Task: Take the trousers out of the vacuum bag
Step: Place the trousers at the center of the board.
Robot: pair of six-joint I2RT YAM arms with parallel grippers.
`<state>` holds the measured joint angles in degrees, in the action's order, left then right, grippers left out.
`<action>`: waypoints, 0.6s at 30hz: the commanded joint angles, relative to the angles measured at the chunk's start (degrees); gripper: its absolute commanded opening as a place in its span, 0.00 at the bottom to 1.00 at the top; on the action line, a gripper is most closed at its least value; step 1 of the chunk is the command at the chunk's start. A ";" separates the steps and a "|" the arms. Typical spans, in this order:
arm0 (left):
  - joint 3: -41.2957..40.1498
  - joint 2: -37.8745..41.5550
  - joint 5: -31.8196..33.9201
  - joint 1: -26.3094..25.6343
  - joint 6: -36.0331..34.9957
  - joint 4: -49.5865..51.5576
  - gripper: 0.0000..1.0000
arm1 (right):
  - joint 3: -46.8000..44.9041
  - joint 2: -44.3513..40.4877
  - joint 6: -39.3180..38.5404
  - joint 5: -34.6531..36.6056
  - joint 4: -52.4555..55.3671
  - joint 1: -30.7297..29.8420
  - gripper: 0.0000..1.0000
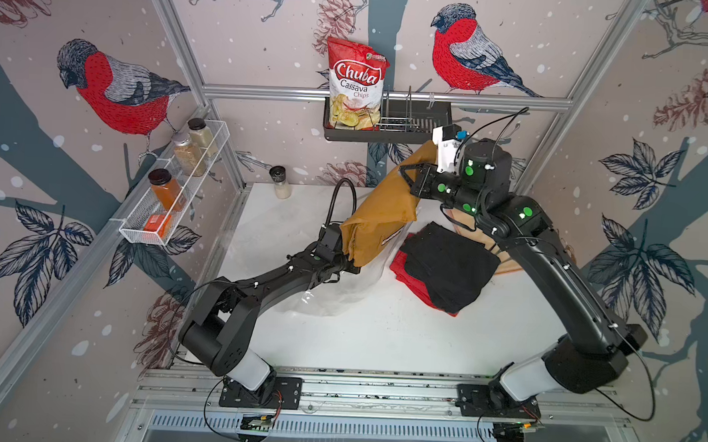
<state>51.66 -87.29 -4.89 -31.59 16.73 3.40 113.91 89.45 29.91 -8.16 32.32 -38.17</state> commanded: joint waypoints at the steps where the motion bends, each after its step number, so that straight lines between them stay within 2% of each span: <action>1: -1.44 2.07 5.31 0.23 1.02 3.69 0.00 | 3.20 1.32 -0.24 -1.47 -6.55 3.09 0.00; 9: -2.84 0.32 6.59 0.88 -0.34 5.21 0.00 | 10.83 5.26 1.41 -6.12 -6.19 7.66 0.00; 18: -6.77 0.04 7.23 0.91 0.80 4.11 0.00 | 10.79 5.73 3.14 -10.20 -8.21 10.95 0.00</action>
<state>45.74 -87.42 1.04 -30.85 16.73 6.04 124.11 95.37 32.34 -16.45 33.06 -27.81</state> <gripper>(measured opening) 0.050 0.108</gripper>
